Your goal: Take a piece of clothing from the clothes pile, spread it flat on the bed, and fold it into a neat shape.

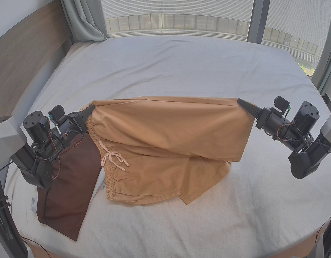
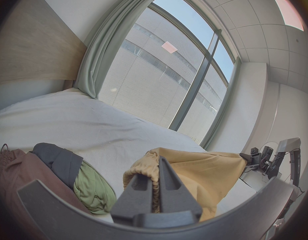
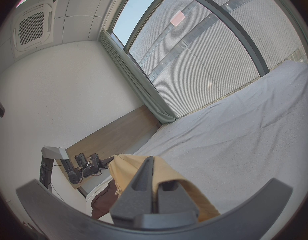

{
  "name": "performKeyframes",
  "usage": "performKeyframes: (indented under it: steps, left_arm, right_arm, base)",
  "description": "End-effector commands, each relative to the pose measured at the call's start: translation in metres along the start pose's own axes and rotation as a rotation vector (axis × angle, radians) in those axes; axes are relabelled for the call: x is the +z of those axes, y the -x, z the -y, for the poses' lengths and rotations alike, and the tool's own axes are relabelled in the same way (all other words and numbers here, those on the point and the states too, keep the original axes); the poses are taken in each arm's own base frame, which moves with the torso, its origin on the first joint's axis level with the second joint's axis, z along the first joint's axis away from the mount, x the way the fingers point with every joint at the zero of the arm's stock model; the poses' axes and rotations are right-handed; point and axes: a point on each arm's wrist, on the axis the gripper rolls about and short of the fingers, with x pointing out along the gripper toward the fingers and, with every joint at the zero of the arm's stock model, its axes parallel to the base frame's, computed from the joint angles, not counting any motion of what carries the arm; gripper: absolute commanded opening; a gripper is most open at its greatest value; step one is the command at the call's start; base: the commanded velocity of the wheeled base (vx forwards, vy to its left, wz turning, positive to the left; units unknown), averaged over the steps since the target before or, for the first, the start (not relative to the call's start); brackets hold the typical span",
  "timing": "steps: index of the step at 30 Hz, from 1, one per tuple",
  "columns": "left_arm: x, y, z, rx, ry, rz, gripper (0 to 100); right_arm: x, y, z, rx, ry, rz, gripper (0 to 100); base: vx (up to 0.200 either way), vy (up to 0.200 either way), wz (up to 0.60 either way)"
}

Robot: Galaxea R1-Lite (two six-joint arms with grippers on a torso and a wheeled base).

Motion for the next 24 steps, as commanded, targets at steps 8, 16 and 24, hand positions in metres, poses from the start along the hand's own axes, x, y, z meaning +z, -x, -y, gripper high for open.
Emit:
performKeyframes:
  steps: [8, 16, 24]
  left_arm:
    - [-0.012, -0.022, -0.012, 0.028, 0.001, 0.032, 0]
    - [-0.021, -0.035, -0.020, 0.037, 0.003, 0.046, 0]
    - [-0.035, -0.046, -0.026, 0.031, 0.067, 0.041, 0]
  right_arm:
    - [-0.009, -0.022, 0.035, -0.029, -0.016, 0.037, 0]
    - [-0.012, -0.040, 0.054, -0.016, -0.018, 0.068, 0]
    - [-0.017, -0.050, 0.076, -0.031, -0.018, 0.073, 0]
  base:
    - [0.000, 0.000, 0.00]
    - [0.000, 0.000, 0.00]
    - [0.000, 0.000, 0.00]
